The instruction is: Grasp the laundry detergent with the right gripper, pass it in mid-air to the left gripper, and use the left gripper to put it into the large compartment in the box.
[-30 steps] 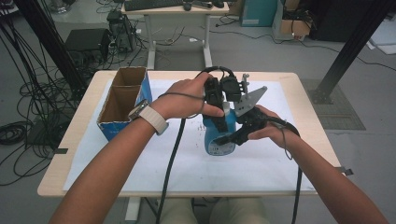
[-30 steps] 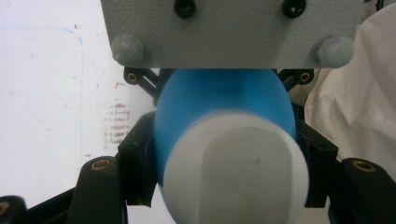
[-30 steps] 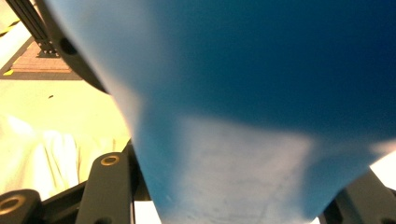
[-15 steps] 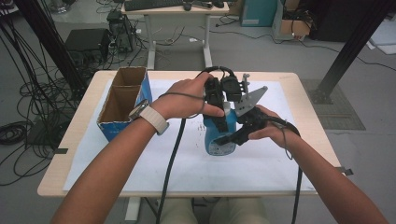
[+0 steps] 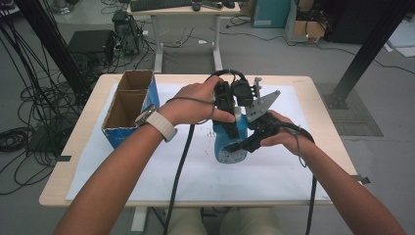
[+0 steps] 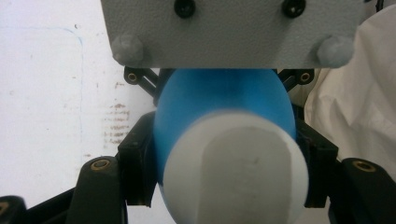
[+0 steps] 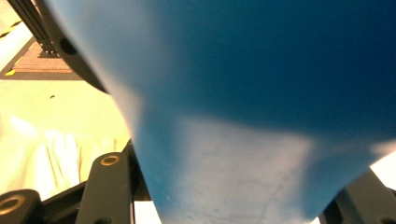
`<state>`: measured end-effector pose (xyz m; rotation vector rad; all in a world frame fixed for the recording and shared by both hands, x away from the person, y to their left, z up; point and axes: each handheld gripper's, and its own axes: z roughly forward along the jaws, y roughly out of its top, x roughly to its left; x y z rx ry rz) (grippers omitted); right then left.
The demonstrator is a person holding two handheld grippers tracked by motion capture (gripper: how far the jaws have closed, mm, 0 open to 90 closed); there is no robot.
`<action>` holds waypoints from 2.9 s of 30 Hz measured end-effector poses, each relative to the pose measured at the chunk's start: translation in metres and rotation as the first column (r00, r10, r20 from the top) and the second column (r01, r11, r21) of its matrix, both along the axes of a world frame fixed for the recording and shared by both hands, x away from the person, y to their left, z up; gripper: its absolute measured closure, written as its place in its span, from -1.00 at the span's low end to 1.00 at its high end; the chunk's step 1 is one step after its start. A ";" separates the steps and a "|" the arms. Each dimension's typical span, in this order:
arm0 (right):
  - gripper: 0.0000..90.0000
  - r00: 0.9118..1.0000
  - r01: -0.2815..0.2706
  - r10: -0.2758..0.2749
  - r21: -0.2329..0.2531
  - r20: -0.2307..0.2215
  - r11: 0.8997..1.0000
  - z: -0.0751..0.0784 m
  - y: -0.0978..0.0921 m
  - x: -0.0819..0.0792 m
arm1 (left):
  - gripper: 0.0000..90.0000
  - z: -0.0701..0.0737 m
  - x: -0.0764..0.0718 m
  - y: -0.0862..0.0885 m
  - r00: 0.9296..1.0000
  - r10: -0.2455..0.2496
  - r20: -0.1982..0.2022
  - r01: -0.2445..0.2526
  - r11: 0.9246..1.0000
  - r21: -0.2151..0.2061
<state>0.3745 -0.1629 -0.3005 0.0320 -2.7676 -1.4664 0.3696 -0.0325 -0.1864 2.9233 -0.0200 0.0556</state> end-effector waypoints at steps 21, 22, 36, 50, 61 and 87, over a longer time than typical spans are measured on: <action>-0.04 1.000 0.000 0.000 -0.001 0.000 1.000 0.000 0.000 0.000 | -0.17 0.000 0.001 0.000 1.000 -0.008 -0.004 0.008 1.000 0.003; -0.04 1.000 0.000 0.000 -0.001 0.001 1.000 0.000 0.000 0.000 | -0.17 0.000 0.001 0.000 1.000 -0.008 -0.002 0.008 1.000 0.003; -0.04 1.000 -0.001 0.001 0.001 -0.003 1.000 0.000 0.000 0.000 | -0.17 0.000 0.000 0.000 1.000 0.002 0.001 -0.002 1.000 -0.003; -0.04 1.000 0.003 -0.003 0.003 -0.007 1.000 0.000 0.000 0.000 | -0.17 0.000 0.001 0.000 1.000 -0.008 0.000 0.008 1.000 -0.003; -0.04 1.000 0.003 -0.003 0.004 -0.008 1.000 0.000 0.000 0.000 | -0.17 0.001 0.000 0.000 1.000 0.005 -0.001 -0.005 1.000 -0.002; -0.05 1.000 0.000 0.000 0.009 -0.011 1.000 0.001 0.000 0.000 | -0.17 0.001 0.000 0.001 1.000 0.007 -0.004 -0.007 1.000 -0.008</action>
